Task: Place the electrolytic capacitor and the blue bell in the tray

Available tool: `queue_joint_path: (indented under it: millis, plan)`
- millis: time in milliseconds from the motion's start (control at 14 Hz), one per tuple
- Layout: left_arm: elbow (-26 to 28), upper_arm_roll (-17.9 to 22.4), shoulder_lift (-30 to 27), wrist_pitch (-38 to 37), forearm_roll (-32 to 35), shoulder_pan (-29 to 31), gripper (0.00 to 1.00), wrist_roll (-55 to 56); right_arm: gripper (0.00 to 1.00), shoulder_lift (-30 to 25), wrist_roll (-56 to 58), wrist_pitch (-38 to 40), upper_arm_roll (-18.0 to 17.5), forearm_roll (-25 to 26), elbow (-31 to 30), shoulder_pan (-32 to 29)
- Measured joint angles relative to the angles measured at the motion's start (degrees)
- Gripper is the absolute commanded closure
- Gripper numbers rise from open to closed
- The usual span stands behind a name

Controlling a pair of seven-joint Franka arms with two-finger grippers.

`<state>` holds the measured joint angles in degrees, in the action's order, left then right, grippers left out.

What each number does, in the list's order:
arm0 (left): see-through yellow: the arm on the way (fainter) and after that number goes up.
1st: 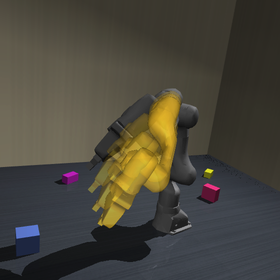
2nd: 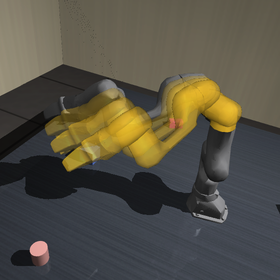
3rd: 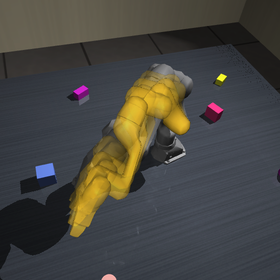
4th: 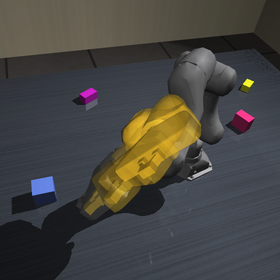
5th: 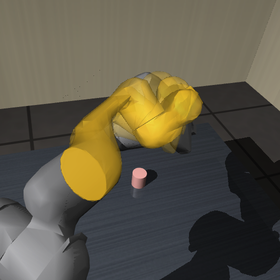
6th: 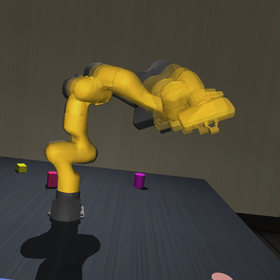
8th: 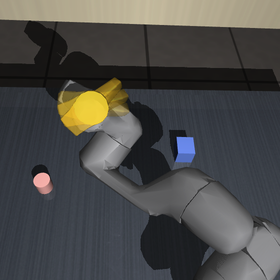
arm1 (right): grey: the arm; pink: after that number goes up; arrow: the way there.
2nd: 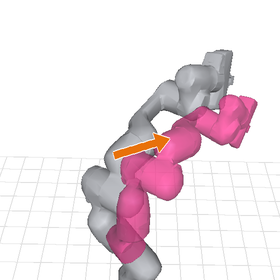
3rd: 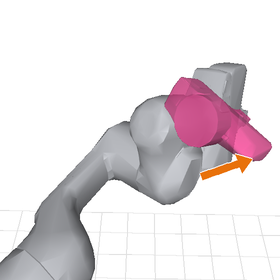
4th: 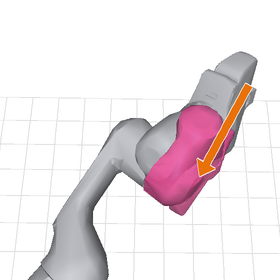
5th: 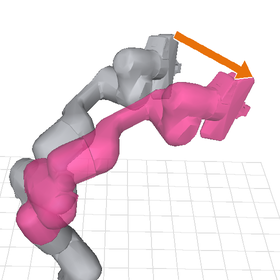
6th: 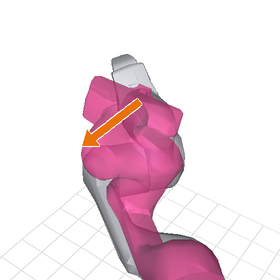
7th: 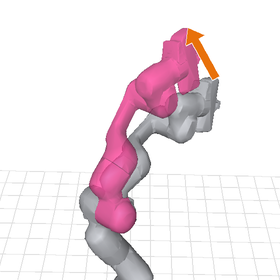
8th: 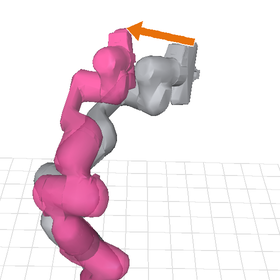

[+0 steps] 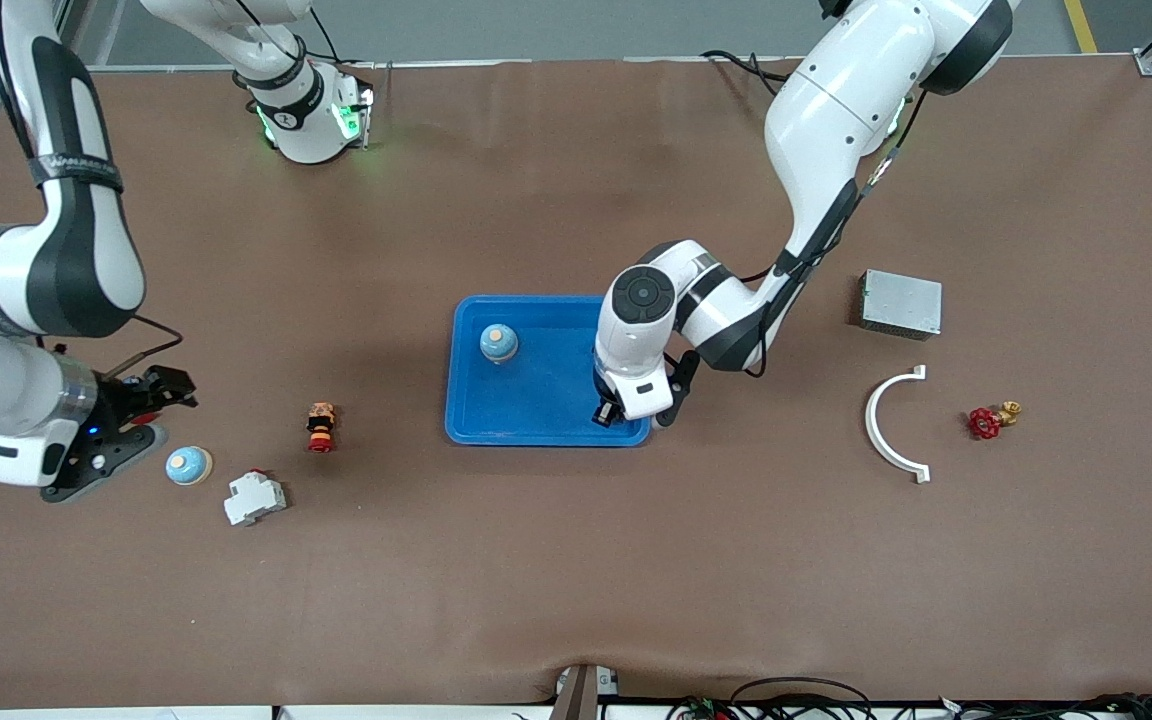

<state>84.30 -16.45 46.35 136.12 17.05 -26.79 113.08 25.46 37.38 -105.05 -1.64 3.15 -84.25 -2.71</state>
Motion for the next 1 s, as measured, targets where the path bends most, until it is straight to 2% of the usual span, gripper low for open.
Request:
queue_joint_path:
  millis: [287, 573, 860, 1003]
  plan:
    - [-1.6, 0.2, -2.9, -2.8, 1.2, 1.4, 0.0, -5.8, 0.0, 2.5, 7.1, -4.8, 0.0, 0.2, 0.0, -2.1]
    - [-2.0, 0.1, -10.0, -12.3, 1.0, 5.6, 0.0, -24.0, 0.0, 5.8, 13.7, -11.0, 0.0, 0.3, 0.0, -3.6]
    - [-1.9, 0.1, -15.3, -16.9, 0.9, 10.2, 0.0, -39.5, 0.0, 11.3, 23.0, -19.6, 0.0, 0.3, -0.1, -6.9]
    - [-1.9, 0.1, -17.6, -19.5, 0.9, 11.9, 0.0, -47.1, 0.0, 13.1, 24.8, -20.3, 0.0, 0.3, -0.1, -7.7]
